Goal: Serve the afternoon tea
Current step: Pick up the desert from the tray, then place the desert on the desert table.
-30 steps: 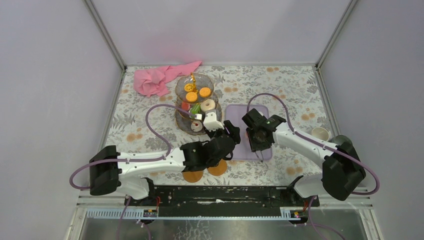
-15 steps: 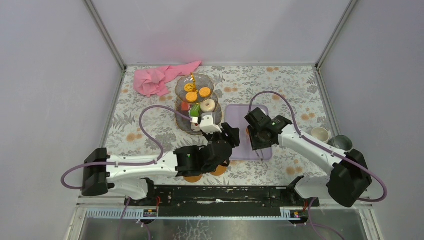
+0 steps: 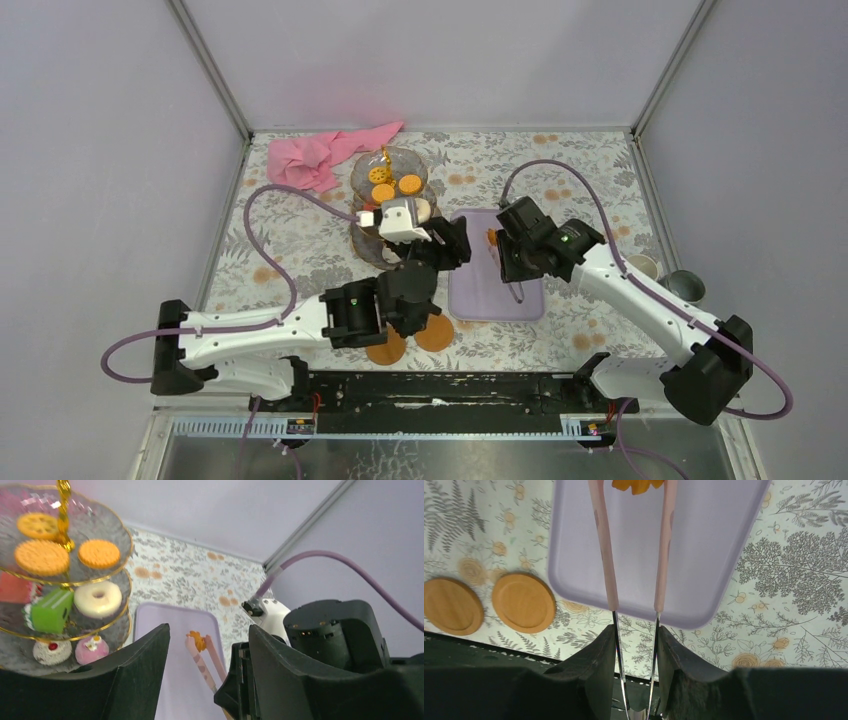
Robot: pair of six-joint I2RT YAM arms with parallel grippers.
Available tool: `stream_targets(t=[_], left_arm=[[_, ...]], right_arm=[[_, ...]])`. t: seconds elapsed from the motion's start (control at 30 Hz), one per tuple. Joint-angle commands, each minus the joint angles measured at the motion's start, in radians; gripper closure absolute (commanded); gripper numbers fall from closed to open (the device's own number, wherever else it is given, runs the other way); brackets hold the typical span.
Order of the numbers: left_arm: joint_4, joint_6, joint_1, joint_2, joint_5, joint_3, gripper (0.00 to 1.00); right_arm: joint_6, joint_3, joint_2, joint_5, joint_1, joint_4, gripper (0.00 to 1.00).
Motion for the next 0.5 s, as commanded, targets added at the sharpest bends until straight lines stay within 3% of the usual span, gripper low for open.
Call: stream_targets(t=[0.0,0.23,0.47], left_arm=[[0.201,0.27,0.014,-0.045,-0.118,0.044,0.33],[0.167,0.261,0.167,-0.111,-0.065,0.06,0.33],[-0.026,0.114,0.34,-0.109,0.06,0.126,0.33]], right_arm=[[-0.004,0.108,-0.009,0.014,0.016,-0.039,0.75],[-0.019,0.283,0.04,0.046,0.034,-0.102,0.75],[-0.037,0.503,0.137,0.072,0.048,-0.17,0.75]])
